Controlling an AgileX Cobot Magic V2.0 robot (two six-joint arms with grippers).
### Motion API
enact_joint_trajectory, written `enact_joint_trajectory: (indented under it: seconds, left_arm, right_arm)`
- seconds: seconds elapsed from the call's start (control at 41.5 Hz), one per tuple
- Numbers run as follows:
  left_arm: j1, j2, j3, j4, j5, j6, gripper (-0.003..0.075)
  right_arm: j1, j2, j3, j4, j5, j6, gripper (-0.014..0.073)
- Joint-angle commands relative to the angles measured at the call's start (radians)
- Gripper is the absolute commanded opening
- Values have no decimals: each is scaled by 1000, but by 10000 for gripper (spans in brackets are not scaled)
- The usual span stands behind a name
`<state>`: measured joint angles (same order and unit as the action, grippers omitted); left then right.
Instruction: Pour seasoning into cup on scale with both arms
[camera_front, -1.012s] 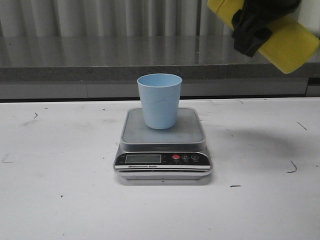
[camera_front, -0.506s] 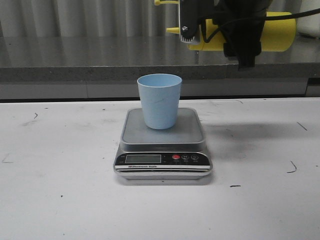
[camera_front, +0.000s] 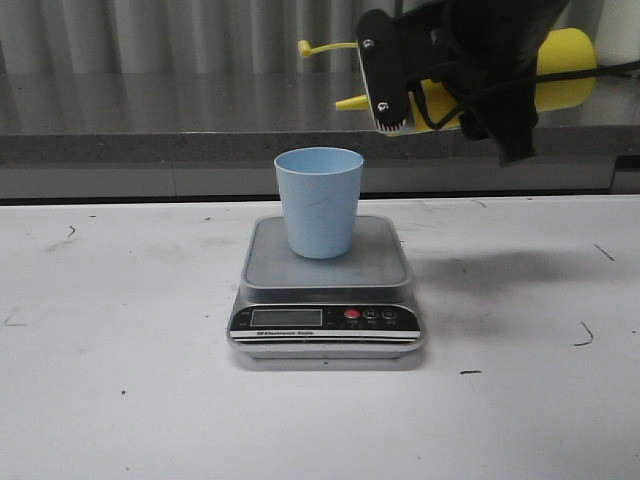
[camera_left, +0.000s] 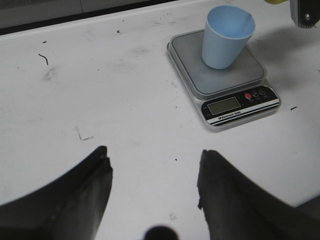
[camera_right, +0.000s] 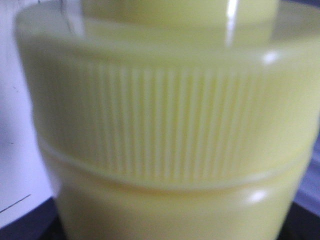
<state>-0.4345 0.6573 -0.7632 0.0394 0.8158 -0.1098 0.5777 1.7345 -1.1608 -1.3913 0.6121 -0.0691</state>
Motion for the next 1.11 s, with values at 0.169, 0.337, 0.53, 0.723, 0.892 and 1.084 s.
enact_joint_trajectory:
  seconds: [0.169, 0.337, 0.53, 0.723, 0.892, 1.084]
  left_arm:
    - [-8, 0, -23, -5, -71, -9, 388]
    - [-8, 0, -23, -5, -71, -9, 388]
    - [-8, 0, -23, -5, -71, -9, 388]
    - [-8, 0, -23, -5, -71, -9, 388]
    - [-8, 0, -23, -5, -71, -9, 388]
    - [-8, 0, -23, -5, -71, -9, 388]
  right_arm:
    - [6, -63, -18, -255, 47, -32, 373]
    - [6, -63, -18, -256, 57, -32, 373]
    - [6, -63, -18, -253, 58, -27, 373]
    - [6, -63, -18, -197, 54, 76, 373]
    - [4, -63, -18, -87, 54, 374, 373]
    - [4, -79, -18, -23, 118, 699, 373]
